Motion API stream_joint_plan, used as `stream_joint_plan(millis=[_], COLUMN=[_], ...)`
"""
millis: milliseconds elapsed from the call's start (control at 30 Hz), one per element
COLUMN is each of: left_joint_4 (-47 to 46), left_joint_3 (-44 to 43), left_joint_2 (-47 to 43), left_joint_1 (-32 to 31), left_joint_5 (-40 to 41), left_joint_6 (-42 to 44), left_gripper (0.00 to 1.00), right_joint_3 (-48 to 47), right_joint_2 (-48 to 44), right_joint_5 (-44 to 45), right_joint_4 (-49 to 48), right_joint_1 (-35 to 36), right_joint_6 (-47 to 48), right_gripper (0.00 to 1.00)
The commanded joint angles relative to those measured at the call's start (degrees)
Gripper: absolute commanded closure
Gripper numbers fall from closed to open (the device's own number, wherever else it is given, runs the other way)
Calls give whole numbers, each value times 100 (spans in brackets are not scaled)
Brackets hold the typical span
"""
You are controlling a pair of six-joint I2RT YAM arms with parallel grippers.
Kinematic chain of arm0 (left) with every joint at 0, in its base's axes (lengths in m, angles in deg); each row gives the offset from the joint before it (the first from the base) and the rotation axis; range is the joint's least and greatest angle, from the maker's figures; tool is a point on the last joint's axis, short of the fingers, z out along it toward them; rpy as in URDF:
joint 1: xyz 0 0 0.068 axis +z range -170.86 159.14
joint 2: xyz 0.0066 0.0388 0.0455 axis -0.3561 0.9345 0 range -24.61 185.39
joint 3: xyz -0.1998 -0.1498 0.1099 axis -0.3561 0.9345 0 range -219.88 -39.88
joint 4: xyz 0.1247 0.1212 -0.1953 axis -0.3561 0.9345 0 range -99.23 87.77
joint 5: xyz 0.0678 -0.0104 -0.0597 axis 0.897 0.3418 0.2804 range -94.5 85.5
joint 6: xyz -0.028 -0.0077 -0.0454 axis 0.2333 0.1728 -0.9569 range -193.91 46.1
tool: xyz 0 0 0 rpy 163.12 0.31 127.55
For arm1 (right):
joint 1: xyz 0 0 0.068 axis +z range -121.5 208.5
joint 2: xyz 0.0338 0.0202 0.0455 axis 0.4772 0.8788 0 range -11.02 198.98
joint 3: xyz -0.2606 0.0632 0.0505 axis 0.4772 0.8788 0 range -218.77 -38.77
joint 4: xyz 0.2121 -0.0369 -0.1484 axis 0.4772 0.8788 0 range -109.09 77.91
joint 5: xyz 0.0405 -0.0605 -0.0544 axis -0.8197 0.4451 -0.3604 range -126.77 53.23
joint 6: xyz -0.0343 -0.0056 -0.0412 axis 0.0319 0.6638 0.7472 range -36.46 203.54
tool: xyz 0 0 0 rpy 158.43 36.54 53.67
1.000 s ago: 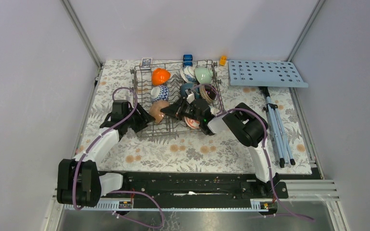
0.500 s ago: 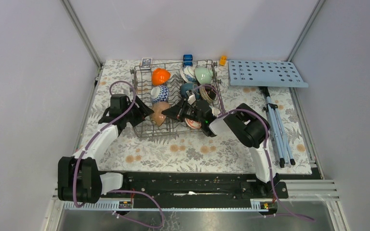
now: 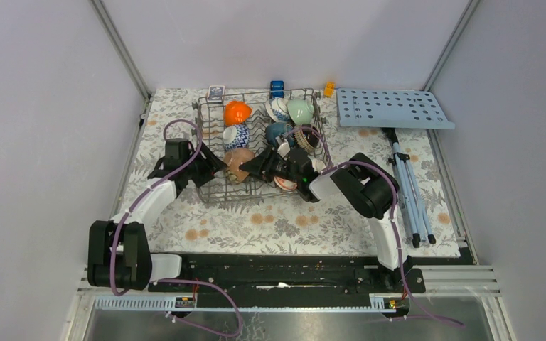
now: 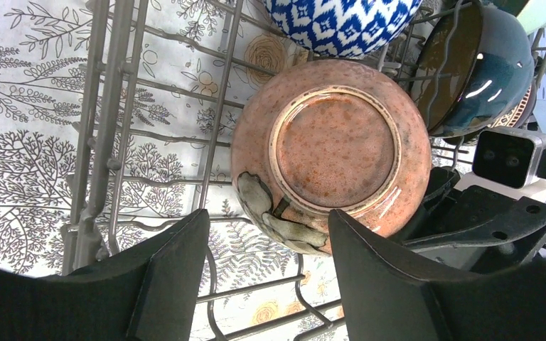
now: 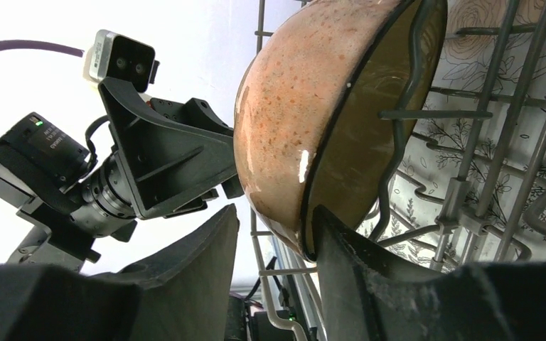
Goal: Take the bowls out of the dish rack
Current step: Pick up the bowl from the dish rack.
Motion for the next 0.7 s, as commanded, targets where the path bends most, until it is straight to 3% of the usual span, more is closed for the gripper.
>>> stream_joint_plan(millis=[0, 467, 667], left_joint_4=[-334, -482, -522], left_joint_3=[-54, 43, 49], left_joint_2=[47, 182, 230], left_joint_1=[17, -45, -93], left_joint_5=[-19, -167, -198], left_joint_6=[-26, -88, -105], left_gripper=[34, 36, 37], right_joint_3=[-84, -457, -662], right_joint_2=[-216, 38, 173], right_joint_5=[16, 48, 39], right_joint_4=[-622, -804, -890], right_joint_1=[25, 26, 32], right_joint_6=[-242, -477, -584], right_gripper=[53, 69, 67])
